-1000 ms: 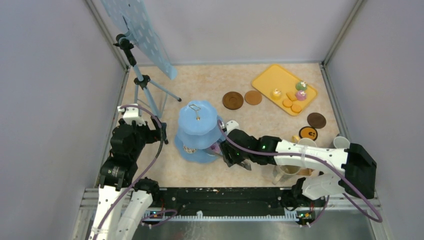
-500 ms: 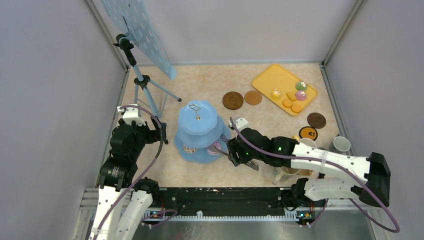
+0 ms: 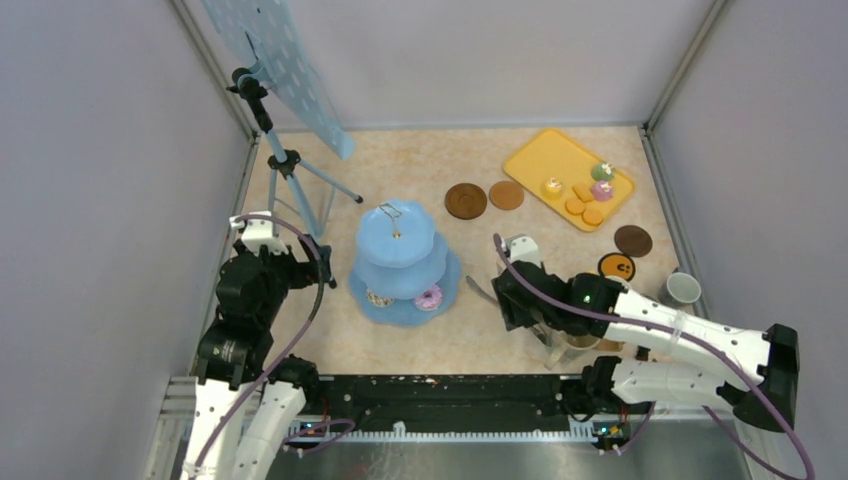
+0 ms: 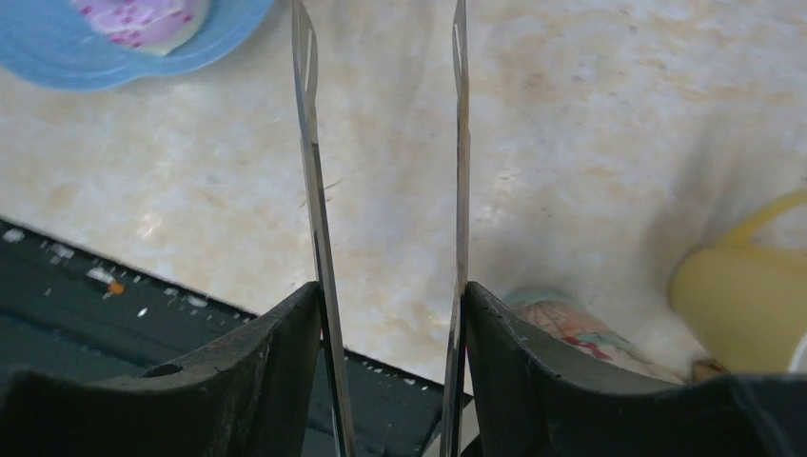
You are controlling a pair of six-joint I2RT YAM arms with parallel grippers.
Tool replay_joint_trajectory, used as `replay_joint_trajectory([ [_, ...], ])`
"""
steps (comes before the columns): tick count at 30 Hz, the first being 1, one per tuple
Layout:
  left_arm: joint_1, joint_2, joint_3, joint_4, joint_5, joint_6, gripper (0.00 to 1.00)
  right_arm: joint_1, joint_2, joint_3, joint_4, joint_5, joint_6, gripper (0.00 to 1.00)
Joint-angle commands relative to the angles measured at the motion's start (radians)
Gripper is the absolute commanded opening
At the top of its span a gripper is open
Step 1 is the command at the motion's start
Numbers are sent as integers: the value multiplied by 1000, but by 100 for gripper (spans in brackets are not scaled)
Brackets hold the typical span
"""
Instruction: Serve the afternoon tea
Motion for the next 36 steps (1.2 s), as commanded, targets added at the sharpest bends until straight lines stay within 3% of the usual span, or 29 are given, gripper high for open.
replay_joint_trajectory([
  [1,5,-23,14,42,3,7,99,-160,-20,71,-59,67,-8,54],
  [7,-12,-49,4,53,-8,10,99,-473,23,139,113,51,-211,55],
  [11,-27,-67,-4,60,-16,10,99,-708,164,221,231,-23,-353,55],
  [14,-33,-79,-5,61,-22,10,99,-816,284,306,281,-41,-387,56],
  [24,-63,-91,-7,61,-42,9,99,-897,577,456,380,-67,-403,60],
  [36,-72,-93,-9,60,-53,7,99,-901,694,442,429,-69,-380,52],
])
